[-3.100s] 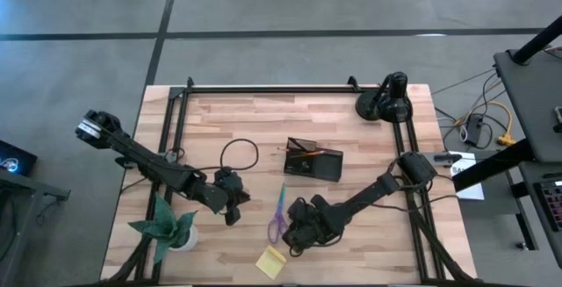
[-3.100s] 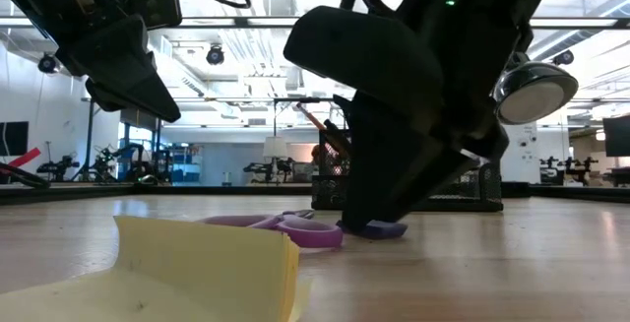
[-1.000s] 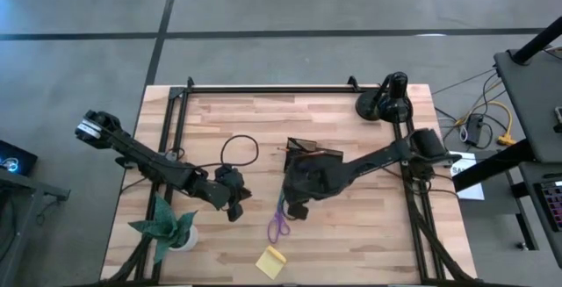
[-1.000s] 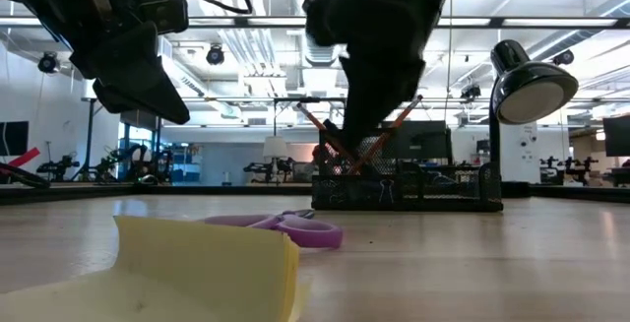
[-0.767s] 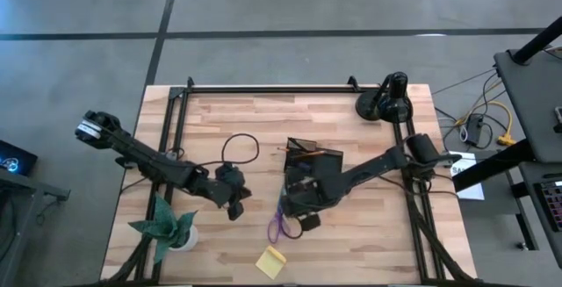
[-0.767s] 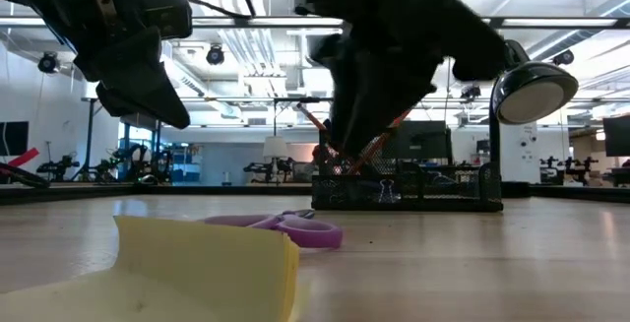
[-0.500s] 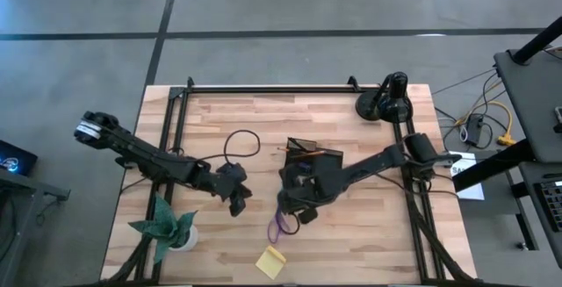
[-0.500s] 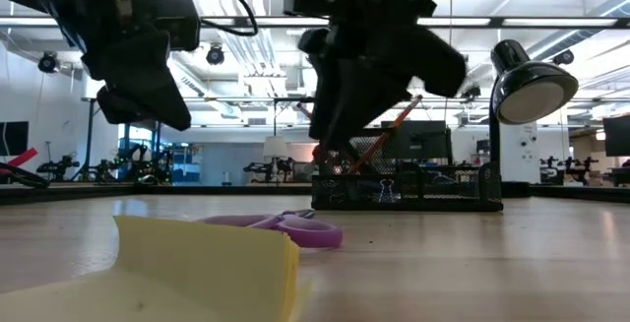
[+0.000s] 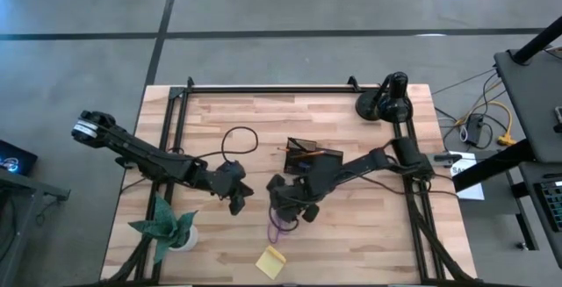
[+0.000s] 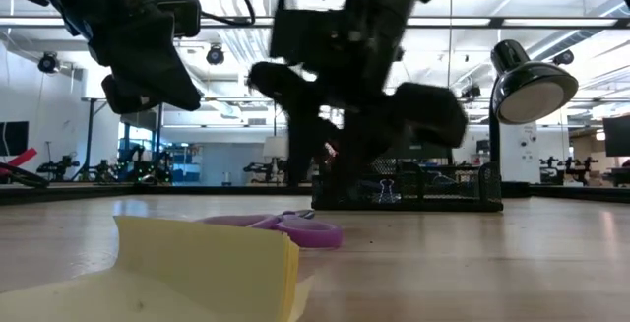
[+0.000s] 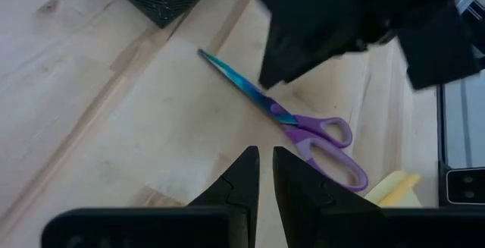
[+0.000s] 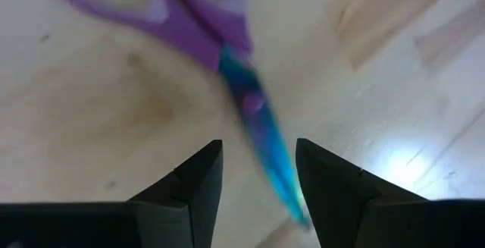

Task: Pick and place office supplies into organizer
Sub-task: Put the purple scissors into the black desk organizer

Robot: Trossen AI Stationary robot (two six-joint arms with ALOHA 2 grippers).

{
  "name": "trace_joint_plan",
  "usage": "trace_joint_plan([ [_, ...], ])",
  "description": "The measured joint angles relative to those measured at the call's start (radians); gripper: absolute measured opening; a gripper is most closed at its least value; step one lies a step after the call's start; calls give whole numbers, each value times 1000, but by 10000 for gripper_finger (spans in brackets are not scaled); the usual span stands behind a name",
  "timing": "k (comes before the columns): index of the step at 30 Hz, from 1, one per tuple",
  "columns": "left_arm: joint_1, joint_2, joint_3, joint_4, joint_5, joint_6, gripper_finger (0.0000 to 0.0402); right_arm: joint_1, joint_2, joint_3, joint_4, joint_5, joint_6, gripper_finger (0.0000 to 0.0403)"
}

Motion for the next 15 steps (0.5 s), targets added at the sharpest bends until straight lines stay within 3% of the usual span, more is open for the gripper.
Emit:
trace_joint_plan([
  [3,0,1,0,0,-2,0,25,-15,41,65,2,-12,-37,157],
  [8,0,2,0,1,-3,0,25,-46,106,183,-83,-148,-27,157],
  [15,0,2,0,1,-4,0,25,-50,130,207,-101,-187,-49,157],
])
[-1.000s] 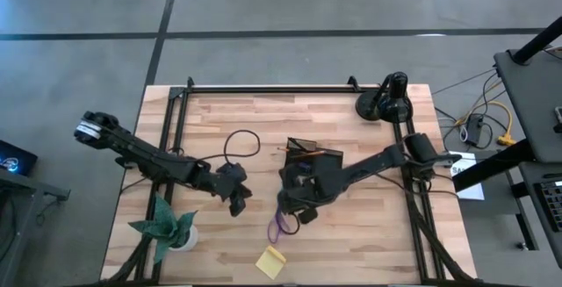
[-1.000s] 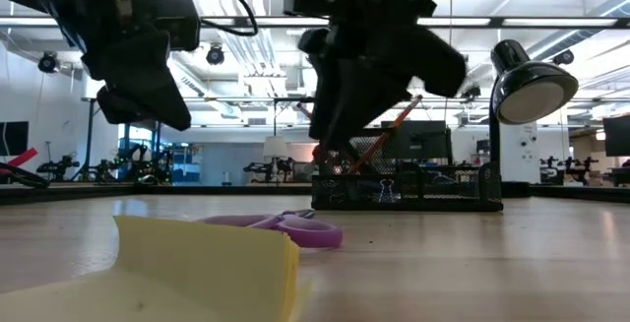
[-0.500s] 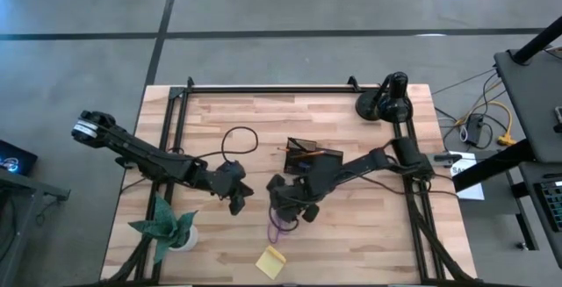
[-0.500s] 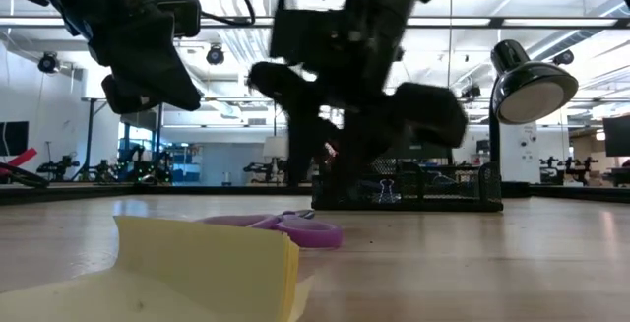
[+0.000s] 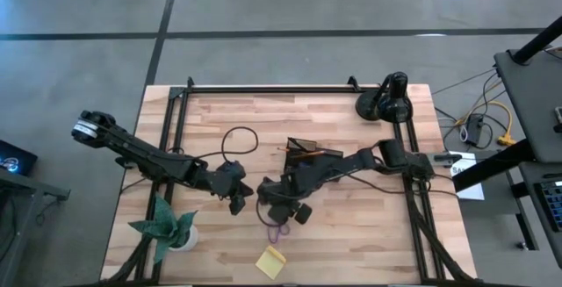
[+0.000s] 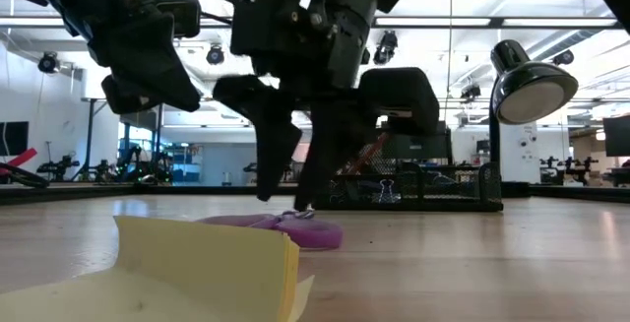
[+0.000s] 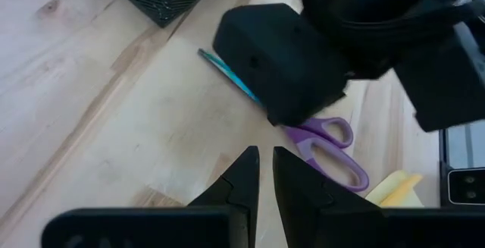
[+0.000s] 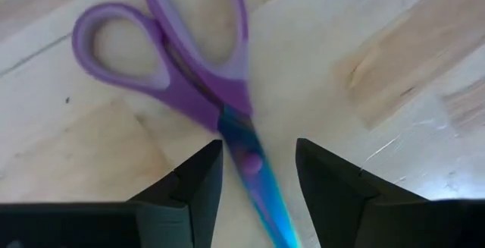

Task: Pick and place office supplies into organizer
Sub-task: Put the purple scissors into the black desk organizer

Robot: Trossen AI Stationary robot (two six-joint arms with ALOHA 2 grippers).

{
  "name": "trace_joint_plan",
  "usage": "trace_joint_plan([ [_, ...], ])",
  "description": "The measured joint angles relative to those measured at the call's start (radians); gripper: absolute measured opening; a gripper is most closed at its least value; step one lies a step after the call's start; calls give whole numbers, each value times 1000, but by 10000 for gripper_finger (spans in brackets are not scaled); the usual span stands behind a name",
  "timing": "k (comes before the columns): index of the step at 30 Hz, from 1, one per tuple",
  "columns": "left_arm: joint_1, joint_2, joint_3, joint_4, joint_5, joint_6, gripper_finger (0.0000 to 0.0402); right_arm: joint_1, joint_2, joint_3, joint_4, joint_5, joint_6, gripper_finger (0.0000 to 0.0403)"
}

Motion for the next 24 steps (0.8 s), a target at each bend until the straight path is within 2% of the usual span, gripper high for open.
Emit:
trace_joint_plan([
  [4,0,0,0,-1,0,0,25,7,1,-8,-18,-60,30,157],
  [9,0,0,0,-1,0,1,25,14,11,-29,-13,-72,30,157],
  [15,-1,0,-1,-1,0,1,25,17,14,7,-42,71,81,157],
  [20,-1,0,-2,-1,0,1,25,34,6,74,-132,77,117,157],
  [24,-1,0,-2,-1,0,9,25,63,7,88,-138,25,116,157],
])
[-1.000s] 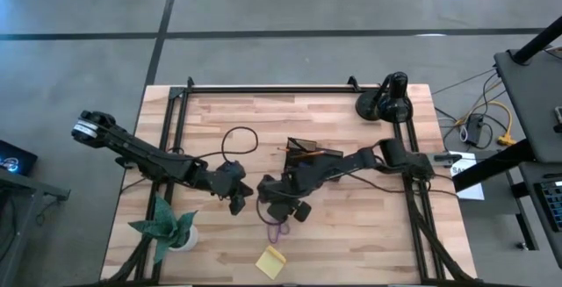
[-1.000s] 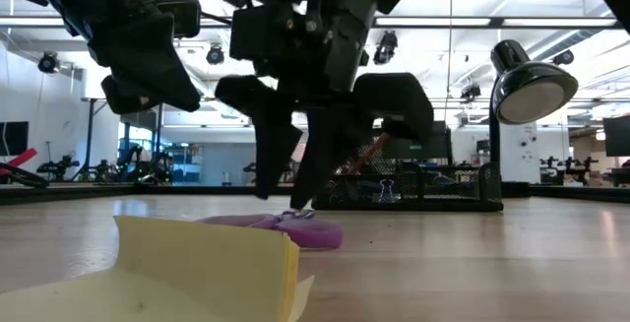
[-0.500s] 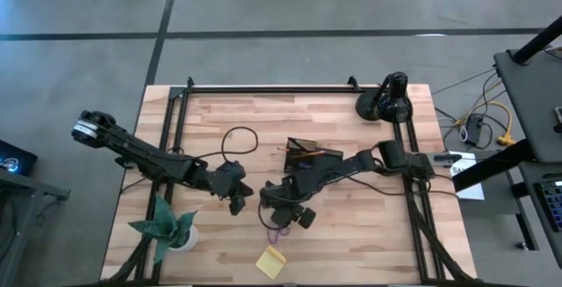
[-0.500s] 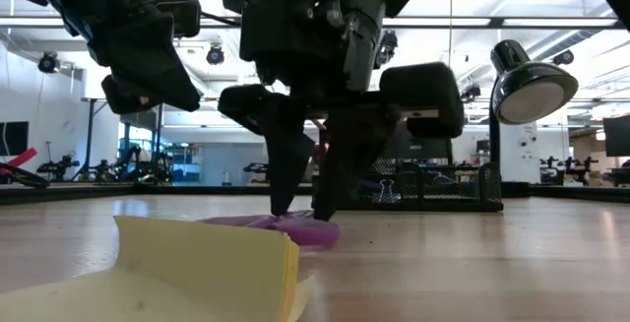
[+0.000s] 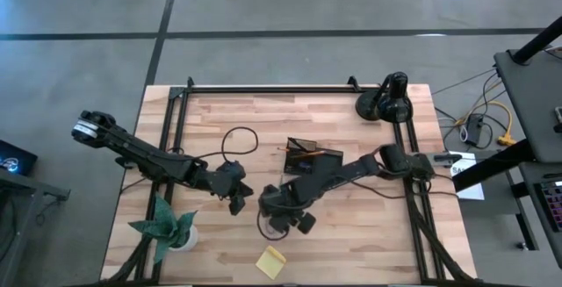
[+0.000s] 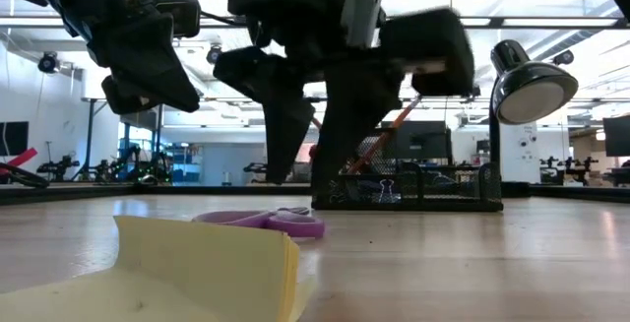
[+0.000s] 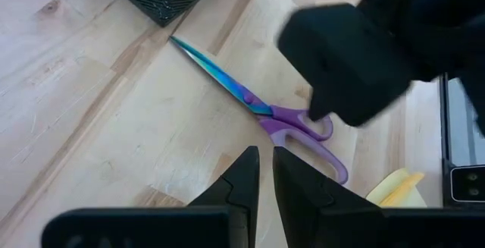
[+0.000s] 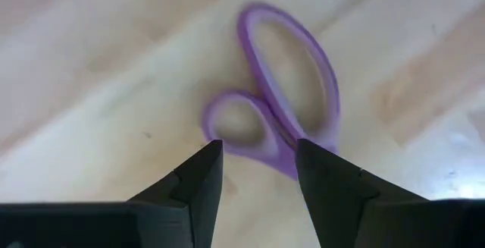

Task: Pick and place office supplies into organizer
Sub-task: Put the purple scissors into the black desk organizer

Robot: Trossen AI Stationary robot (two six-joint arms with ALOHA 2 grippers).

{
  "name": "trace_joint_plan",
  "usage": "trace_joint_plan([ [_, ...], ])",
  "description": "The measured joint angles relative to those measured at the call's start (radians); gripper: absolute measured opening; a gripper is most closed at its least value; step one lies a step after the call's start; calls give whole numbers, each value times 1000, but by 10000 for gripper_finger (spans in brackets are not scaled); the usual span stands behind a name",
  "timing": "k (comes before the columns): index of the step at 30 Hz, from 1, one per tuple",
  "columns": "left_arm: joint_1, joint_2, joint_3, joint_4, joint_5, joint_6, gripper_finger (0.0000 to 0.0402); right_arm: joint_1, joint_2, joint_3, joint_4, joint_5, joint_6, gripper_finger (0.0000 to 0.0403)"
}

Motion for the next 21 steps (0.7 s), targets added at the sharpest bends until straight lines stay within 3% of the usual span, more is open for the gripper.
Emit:
trace_joint_plan([
  [3,0,0,0,0,0,0,25,14,1,-10,26,-64,-4,157],
  [9,0,0,-1,-1,0,0,25,34,36,-22,77,-66,-68,146],
  [11,1,0,-1,1,0,0,25,33,35,-17,106,-41,-84,141],
  [15,1,0,-1,0,-1,-6,25,37,35,-16,145,111,-67,137],
  [21,1,0,-1,1,-2,-8,25,37,36,-7,125,56,-101,136],
])
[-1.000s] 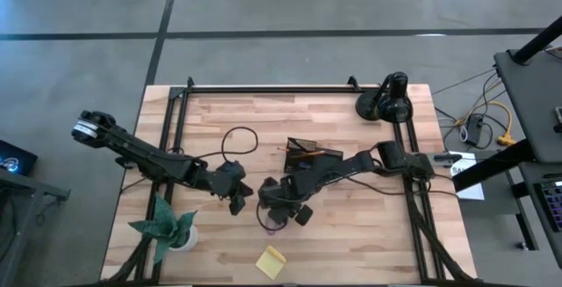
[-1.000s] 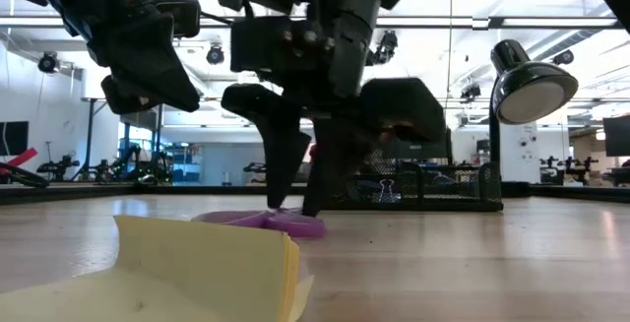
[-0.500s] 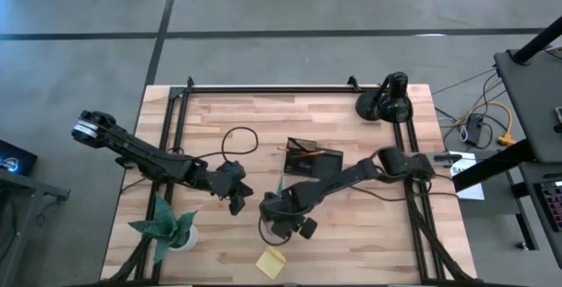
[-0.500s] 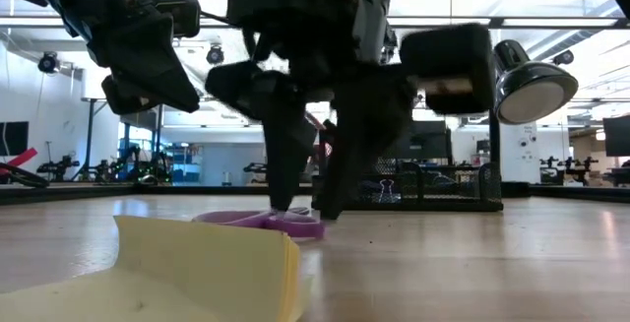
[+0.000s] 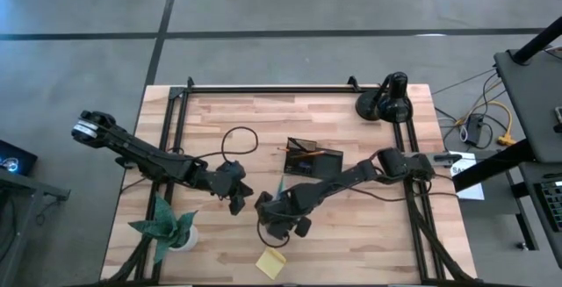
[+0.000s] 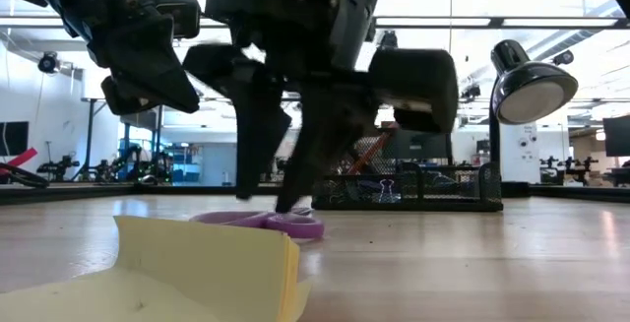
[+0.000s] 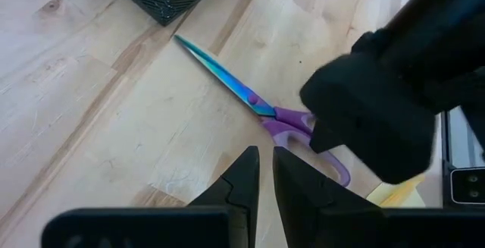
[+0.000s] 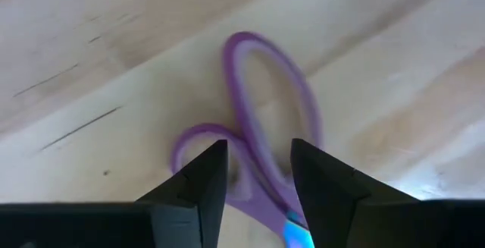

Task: Pick and place office supplies into organizer
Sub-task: Put the purple scissors into the black desk organizer

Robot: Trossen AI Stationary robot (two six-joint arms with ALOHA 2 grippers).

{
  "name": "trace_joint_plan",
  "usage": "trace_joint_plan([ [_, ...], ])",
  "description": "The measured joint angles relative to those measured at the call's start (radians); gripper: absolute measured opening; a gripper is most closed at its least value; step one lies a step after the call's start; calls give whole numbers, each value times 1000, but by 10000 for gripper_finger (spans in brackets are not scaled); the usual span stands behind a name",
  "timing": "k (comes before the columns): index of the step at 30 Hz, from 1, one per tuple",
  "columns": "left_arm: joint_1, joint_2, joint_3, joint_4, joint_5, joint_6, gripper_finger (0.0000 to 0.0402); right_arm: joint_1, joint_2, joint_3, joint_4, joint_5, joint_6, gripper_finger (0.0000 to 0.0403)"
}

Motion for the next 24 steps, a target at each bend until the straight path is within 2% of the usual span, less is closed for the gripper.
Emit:
trace_joint_plan([
  [5,0,0,0,-1,-3,2,25,-7,31,-5,8,-50,-28,136],
  [14,0,0,0,0,-17,3,25,-33,52,0,18,-68,-34,133],
  [20,0,0,0,0,-17,4,25,-64,56,-2,18,-149,74,83],
  [24,0,0,0,0,-16,4,25,-77,59,-2,23,-160,188,50],
])
